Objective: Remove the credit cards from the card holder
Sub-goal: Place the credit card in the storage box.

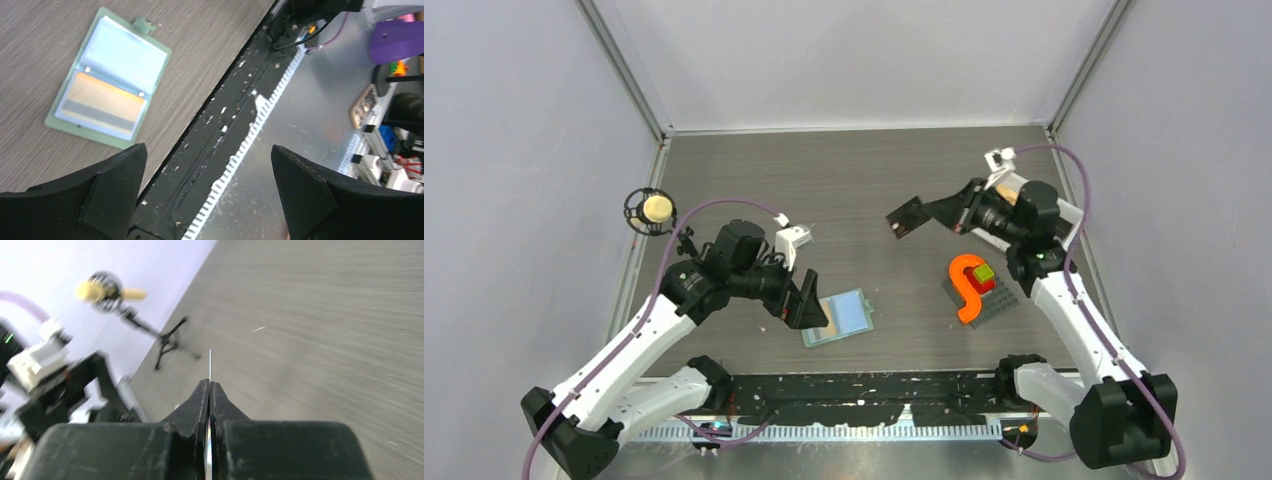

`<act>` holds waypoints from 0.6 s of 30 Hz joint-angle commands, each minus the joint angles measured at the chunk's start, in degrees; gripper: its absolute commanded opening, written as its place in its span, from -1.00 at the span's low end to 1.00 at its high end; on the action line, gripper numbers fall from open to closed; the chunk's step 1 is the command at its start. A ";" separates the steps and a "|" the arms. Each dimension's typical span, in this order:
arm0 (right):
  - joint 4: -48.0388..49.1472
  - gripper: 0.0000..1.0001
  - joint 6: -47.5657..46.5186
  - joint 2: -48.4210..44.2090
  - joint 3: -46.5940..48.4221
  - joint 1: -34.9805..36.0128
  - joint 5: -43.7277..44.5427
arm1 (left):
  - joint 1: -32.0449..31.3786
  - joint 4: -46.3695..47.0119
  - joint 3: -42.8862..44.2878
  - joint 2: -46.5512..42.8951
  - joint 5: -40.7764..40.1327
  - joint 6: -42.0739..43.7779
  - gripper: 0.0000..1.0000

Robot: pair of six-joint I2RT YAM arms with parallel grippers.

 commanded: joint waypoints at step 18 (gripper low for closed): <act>-0.40 -0.90 -5.76 1.20 -3.97 -34.77 36.66 | 0.27 -5.10 1.45 -3.93 -19.94 2.69 0.98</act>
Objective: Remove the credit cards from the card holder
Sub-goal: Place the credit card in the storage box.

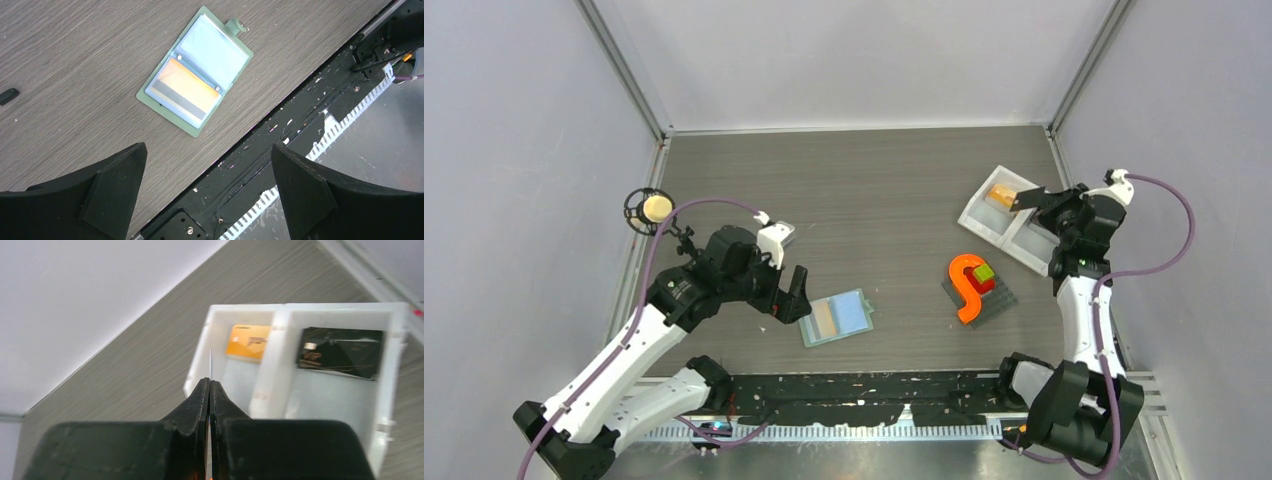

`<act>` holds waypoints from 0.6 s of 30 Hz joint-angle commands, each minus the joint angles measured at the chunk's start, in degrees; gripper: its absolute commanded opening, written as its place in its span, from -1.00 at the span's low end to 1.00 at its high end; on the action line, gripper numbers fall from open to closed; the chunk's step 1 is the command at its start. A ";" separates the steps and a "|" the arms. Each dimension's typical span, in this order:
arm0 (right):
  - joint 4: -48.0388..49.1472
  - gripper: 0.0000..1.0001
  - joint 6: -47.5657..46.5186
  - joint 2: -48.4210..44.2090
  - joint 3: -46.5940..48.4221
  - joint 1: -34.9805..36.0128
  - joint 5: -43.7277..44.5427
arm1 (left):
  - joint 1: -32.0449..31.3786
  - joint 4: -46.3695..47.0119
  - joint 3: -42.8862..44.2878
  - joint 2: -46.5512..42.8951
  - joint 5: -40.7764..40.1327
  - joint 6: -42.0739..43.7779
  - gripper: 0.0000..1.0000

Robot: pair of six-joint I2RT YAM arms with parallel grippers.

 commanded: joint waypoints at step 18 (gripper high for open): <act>23.31 -0.89 0.79 17.42 -3.90 -11.65 3.20 | 0.20 0.22 0.93 0.33 -1.58 0.53 0.98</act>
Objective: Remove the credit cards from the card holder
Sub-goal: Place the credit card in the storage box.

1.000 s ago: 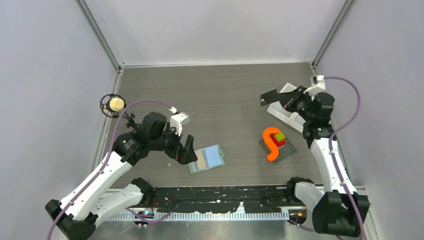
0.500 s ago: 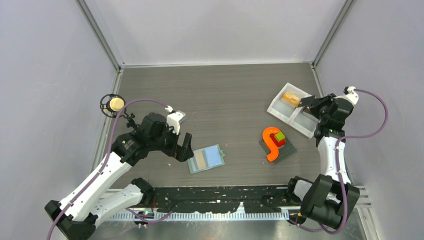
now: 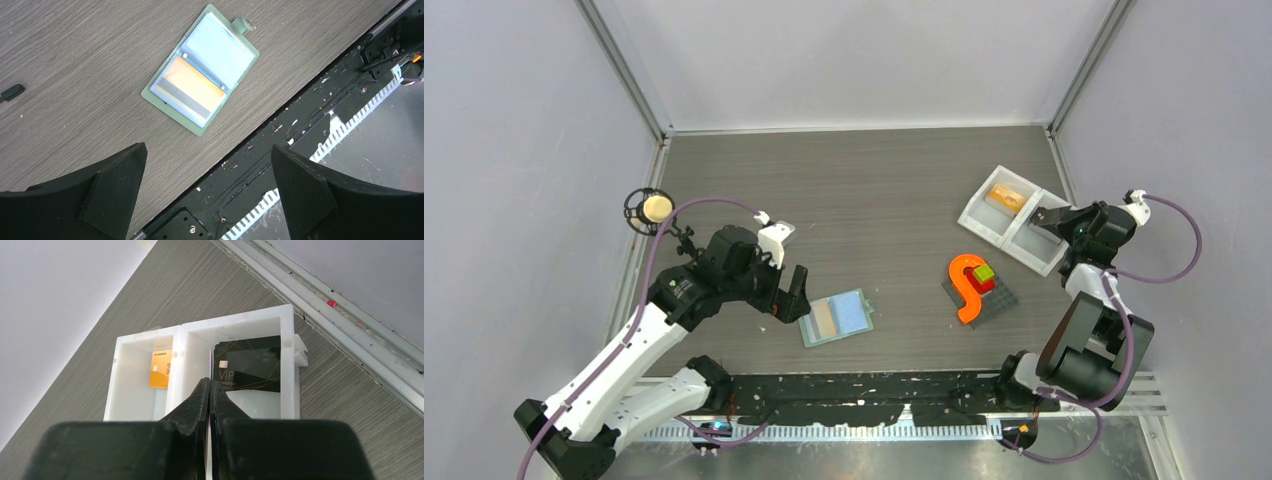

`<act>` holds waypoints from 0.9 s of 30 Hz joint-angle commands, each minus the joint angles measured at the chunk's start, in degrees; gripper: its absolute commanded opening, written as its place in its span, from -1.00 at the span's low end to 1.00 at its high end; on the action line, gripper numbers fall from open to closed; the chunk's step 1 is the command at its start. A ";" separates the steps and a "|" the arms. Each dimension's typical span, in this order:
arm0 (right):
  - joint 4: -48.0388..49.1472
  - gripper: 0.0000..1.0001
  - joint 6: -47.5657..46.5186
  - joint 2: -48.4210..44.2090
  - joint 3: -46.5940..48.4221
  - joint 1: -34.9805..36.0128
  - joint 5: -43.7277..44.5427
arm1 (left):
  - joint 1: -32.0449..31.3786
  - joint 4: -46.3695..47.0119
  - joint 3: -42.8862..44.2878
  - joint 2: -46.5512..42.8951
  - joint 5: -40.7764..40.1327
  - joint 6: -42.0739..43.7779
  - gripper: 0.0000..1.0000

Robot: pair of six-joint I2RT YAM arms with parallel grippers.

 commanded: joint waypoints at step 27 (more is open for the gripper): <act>25.42 -0.85 6.06 14.79 -2.73 -1.87 -1.72 | 0.26 1.01 0.92 -0.12 0.65 0.81 0.98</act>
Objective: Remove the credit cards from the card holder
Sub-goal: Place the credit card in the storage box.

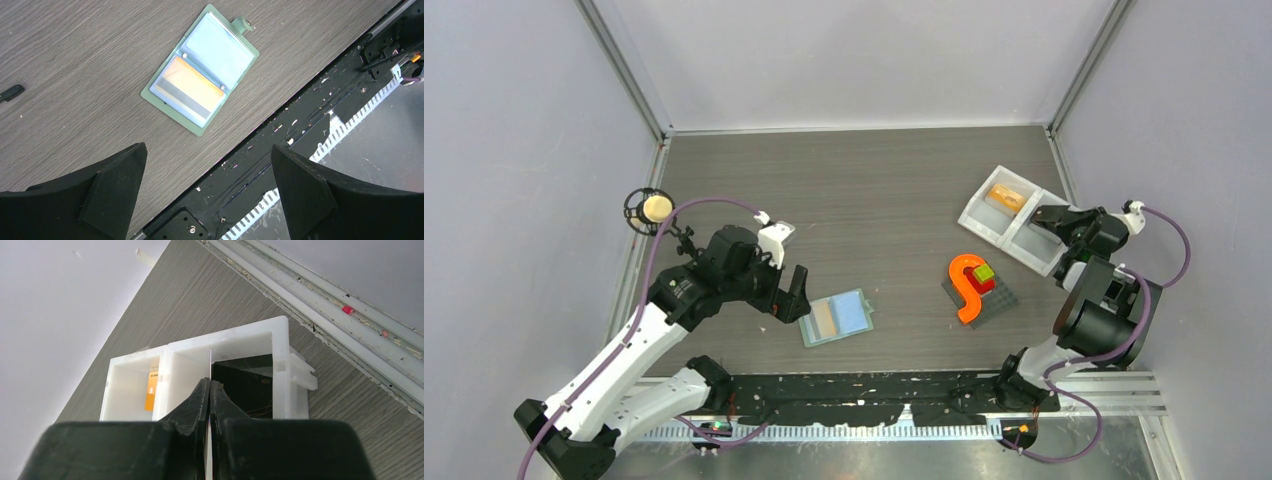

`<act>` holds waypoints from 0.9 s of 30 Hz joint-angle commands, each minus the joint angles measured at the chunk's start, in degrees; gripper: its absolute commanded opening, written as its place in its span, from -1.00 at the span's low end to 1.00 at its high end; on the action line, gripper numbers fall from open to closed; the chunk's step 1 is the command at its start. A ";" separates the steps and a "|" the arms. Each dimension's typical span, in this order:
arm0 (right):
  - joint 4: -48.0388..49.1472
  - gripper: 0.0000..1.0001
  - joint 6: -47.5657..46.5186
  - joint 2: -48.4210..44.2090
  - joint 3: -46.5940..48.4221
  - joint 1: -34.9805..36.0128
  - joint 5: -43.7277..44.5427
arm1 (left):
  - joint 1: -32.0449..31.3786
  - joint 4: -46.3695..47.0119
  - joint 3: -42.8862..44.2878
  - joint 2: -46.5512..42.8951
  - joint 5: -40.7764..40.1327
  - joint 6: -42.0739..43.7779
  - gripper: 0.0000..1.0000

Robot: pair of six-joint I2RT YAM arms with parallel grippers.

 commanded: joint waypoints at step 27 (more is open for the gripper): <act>-15.42 -0.49 0.22 -0.65 10.93 -1.32 5.22 | 0.27 0.36 1.10 0.43 -0.22 1.06 0.98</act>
